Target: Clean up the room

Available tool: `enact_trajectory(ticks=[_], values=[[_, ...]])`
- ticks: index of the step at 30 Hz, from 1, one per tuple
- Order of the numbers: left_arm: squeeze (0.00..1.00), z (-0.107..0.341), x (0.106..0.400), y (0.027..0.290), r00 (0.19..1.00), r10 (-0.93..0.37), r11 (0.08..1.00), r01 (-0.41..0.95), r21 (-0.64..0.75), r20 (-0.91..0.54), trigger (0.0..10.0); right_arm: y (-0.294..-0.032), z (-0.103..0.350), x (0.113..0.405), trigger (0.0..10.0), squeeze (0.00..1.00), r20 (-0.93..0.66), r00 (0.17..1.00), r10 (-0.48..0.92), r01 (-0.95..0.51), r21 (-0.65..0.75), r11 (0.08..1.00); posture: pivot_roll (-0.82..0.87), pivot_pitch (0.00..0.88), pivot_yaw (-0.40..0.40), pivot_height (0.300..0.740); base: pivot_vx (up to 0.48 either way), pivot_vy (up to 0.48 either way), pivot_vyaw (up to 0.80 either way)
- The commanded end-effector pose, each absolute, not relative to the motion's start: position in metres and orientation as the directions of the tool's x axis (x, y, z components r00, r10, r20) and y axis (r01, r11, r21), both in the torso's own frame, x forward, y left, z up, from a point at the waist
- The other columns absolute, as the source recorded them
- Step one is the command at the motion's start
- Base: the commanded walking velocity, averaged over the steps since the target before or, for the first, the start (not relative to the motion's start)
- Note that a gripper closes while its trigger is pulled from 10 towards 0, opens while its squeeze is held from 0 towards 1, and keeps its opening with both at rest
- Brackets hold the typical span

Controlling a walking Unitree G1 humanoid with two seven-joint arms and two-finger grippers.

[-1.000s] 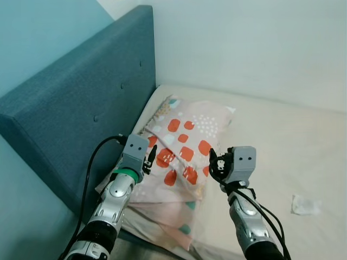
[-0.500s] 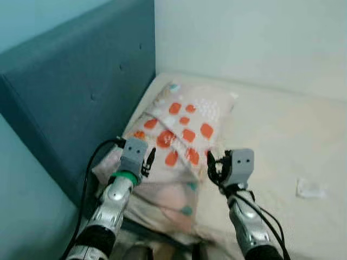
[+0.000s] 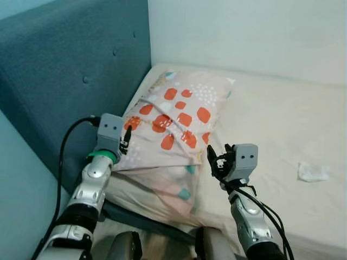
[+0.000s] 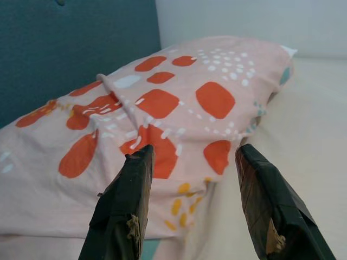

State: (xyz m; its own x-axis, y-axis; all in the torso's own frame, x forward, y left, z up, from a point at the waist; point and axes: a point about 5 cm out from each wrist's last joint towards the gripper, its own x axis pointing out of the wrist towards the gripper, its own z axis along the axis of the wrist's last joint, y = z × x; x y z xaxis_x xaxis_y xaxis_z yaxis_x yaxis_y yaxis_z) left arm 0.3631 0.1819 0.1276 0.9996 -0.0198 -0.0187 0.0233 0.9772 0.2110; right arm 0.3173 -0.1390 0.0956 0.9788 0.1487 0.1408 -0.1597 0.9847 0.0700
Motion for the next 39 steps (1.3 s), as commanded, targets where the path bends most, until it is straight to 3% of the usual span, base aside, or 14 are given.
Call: enact_trajectory(ticks=[1,6,7,11,13,17,26,27,37,39], values=[[1.00,0.115,0.362,0.185,0.994,-0.034,0.981,0.053,0.188,-0.103,10.0,-0.137,0.092,0.315,10.0,0.00,0.126,0.981,0.151,-0.162,0.088,0.983,-0.04,0.050,0.049,0.610,0.000,0.000,0.00],[1.00,0.109,0.365,0.182,0.983,-0.080,0.987,0.101,0.121,-0.164,10.0,-0.136,0.089,0.316,10.0,0.00,0.106,0.982,0.155,-0.167,0.121,0.978,-0.03,0.081,0.046,0.610,0.000,0.000,0.00],[1.00,0.111,0.371,0.174,0.976,-0.105,0.993,0.114,0.038,-0.191,10.0,-0.135,0.090,0.321,10.0,0.00,0.090,0.985,0.144,-0.158,0.174,0.972,-0.04,0.117,0.047,0.610,0.000,0.000,0.00],[1.00,0.113,0.373,0.172,0.976,-0.106,0.994,0.112,0.020,-0.192,10.0,-0.134,0.090,0.323,10.0,0.00,0.087,0.987,0.137,-0.152,0.191,0.970,-0.04,0.123,0.048,0.610,0.000,0.000,0.00],[1.00,0.124,0.381,0.168,0.978,-0.105,0.994,0.099,-0.040,-0.181,10.0,-0.133,0.098,0.332,10.0,0.00,0.092,0.990,0.107,-0.129,0.270,0.954,-0.05,0.179,0.054,0.610,0.000,0.000,0.00],[1.00,0.136,0.389,0.171,0.980,-0.097,0.992,0.080,-0.100,-0.172,10.0,-0.132,0.103,0.339,10.0,0.00,0.092,0.992,0.084,-0.114,0.396,0.911,-0.05,0.200,0.053,0.610,0.000,0.000,0.00],[1.00,0.160,0.401,0.184,0.983,-0.094,0.985,0.068,-0.157,-0.161,10.0,-0.121,0.100,0.351,10.0,0.00,0.025,0.993,0.115,-0.099,0.697,0.710,-0.04,0.299,0.050,0.610,0.000,0.000,0.00],[0.00,0.161,0.402,0.183,0.982,-0.102,0.985,0.077,-0.154,-0.160,10.0,-0.120,0.099,0.353,10.0,0.00,-0.001,0.994,0.106,-0.073,0.717,0.693,-0.04,0.299,0.050,0.610,0.000,0.000,0.00],[0.00,0.138,0.396,0.170,0.951,-0.142,0.970,0.078,-0.230,-0.276,10.0,-0.108,0.089,0.357,10.0,0.00,-0.076,0.979,0.187,-0.074,0.729,0.681,-0.05,0.328,0.044,0.610,0.000,0.000,0.00],[0.00,0.127,0.392,0.159,0.920,-0.207,0.967,0.141,-0.211,-0.333,10.0,-0.112,0.087,0.358,10.0,0.00,-0.113,0.974,0.198,-0.054,0.729,0.682,-0.05,0.335,0.043,0.610,0.000,0.000,0.00]])
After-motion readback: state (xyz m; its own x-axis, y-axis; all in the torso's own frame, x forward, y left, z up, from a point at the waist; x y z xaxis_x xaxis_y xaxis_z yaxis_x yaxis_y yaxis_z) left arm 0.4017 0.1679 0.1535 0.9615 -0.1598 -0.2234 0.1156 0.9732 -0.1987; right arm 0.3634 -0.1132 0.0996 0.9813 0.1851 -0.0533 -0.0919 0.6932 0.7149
